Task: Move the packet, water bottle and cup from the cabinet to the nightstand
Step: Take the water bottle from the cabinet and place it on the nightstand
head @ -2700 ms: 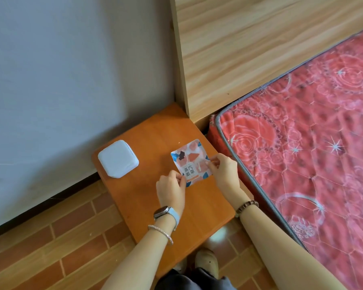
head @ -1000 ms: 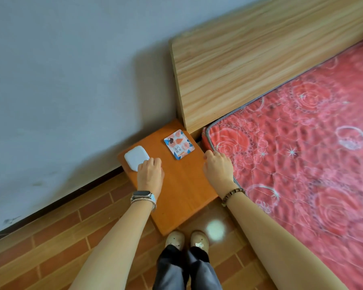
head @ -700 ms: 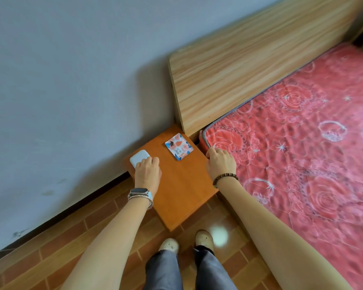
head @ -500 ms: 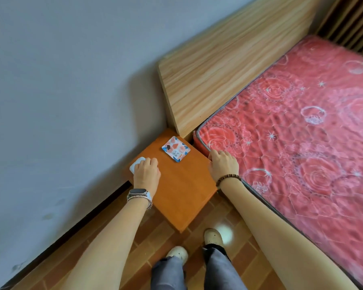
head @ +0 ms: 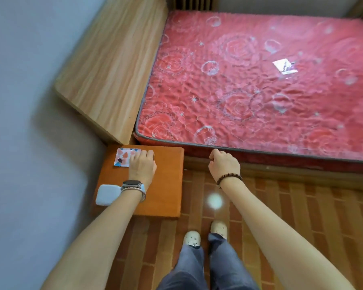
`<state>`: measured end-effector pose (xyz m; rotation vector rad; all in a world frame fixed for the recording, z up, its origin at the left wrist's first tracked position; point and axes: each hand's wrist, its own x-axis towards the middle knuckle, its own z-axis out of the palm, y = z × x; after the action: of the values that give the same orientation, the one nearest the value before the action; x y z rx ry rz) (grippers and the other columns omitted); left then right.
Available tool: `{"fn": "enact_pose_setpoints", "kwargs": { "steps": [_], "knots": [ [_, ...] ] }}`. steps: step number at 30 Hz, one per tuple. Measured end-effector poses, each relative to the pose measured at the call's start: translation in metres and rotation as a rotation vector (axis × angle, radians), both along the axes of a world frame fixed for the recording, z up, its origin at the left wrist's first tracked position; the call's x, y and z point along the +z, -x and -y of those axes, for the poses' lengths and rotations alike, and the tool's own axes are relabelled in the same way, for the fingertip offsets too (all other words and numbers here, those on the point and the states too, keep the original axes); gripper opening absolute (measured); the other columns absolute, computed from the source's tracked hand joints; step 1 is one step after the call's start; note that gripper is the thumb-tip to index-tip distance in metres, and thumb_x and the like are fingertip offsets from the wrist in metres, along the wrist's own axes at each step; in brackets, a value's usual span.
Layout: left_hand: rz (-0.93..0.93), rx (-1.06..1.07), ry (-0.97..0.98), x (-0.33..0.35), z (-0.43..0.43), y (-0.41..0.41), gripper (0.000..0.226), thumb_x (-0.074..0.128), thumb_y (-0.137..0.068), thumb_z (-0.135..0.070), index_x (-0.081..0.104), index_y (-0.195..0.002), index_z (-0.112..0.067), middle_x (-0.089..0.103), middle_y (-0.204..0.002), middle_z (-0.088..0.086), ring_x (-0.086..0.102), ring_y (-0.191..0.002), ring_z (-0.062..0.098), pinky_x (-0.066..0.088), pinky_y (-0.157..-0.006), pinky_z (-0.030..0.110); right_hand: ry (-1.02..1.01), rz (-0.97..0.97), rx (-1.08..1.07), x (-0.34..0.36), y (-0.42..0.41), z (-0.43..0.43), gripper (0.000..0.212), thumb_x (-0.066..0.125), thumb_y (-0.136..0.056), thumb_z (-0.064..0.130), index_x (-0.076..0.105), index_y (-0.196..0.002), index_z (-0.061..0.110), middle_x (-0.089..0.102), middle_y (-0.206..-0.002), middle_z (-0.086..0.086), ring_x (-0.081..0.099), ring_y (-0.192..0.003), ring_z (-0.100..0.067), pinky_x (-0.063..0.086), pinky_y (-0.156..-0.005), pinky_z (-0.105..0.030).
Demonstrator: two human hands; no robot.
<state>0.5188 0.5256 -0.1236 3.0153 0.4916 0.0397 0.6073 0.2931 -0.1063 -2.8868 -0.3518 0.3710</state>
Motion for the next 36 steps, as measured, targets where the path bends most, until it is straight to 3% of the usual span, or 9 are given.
{"fn": "enact_pose_setpoints", "kwargs": {
  "steps": [5, 12, 16, 20, 28, 36],
  "knots": [
    [0.025, -0.295, -0.032, 0.004, 0.074, -0.040, 0.021, 0.076, -0.066, -0.008, 0.062, -0.081, -0.007, 0.062, -0.070, 0.010, 0.060, -0.065, 0.030, 0.047, -0.061, 0.037, 0.020, 0.047, -0.203, 0.013, 0.022, 0.080, 0.021, 0.049, -0.093, 0.017, 0.057, -0.113, 0.018, 0.066, -0.107, -0.005, 0.060, -0.098, -0.027, 0.046, -0.077, -0.034],
    [0.091, -0.595, -0.041, 0.019, 0.185, -0.067, 0.018, 0.071, -0.065, -0.003, 0.060, -0.077, -0.008, 0.061, -0.068, 0.009, 0.058, -0.061, 0.030, 0.047, -0.062, 0.037, 0.050, 0.102, -0.472, 0.035, 0.080, 0.189, 0.019, 0.051, -0.095, 0.023, 0.056, -0.112, 0.017, 0.066, -0.105, -0.006, 0.062, -0.097, -0.026, 0.048, -0.075, -0.033],
    [0.136, -0.748, -0.059, 0.017, 0.252, -0.053, 0.021, 0.071, -0.055, 0.001, 0.060, -0.070, -0.009, 0.059, -0.062, 0.007, 0.058, -0.057, 0.029, 0.046, -0.059, 0.036, 0.041, 0.096, -0.638, 0.038, 0.134, 0.242, 0.017, 0.051, -0.094, 0.023, 0.056, -0.110, 0.018, 0.067, -0.103, -0.005, 0.062, -0.096, -0.025, 0.053, -0.076, -0.034],
    [0.121, -0.899, -0.050, 0.024, 0.313, -0.019, 0.018, 0.071, -0.060, 0.000, 0.059, -0.071, -0.008, 0.058, -0.062, 0.008, 0.057, -0.057, 0.030, 0.046, -0.060, 0.038, 0.055, 0.073, -0.788, 0.036, 0.202, 0.290, 0.017, 0.052, -0.094, 0.023, 0.056, -0.110, 0.018, 0.068, -0.103, -0.005, 0.063, -0.096, -0.024, 0.054, -0.075, -0.034],
    [0.047, -1.148, 0.020, 0.035, 0.421, 0.072, 0.010, 0.058, -0.075, -0.003, 0.059, -0.085, -0.004, 0.062, -0.081, 0.014, 0.059, -0.078, 0.036, 0.042, -0.072, 0.044, -0.001, 0.058, -1.100, 0.039, 0.344, 0.356, 0.015, 0.054, -0.093, 0.020, 0.058, -0.107, 0.018, 0.069, -0.105, -0.005, 0.063, -0.099, -0.026, 0.055, -0.080, -0.037],
    [0.017, -1.488, -0.018, 0.054, 0.541, 0.179, 0.015, 0.045, -0.088, -0.006, 0.055, -0.099, -0.005, 0.061, -0.098, 0.013, 0.055, -0.093, 0.034, 0.039, -0.082, 0.041, 0.038, 0.109, -1.467, 0.057, 0.504, 0.415, 0.015, 0.052, -0.094, 0.018, 0.060, -0.106, 0.020, 0.069, -0.103, -0.001, 0.065, -0.094, -0.023, 0.056, -0.074, -0.035]
  ]
}}
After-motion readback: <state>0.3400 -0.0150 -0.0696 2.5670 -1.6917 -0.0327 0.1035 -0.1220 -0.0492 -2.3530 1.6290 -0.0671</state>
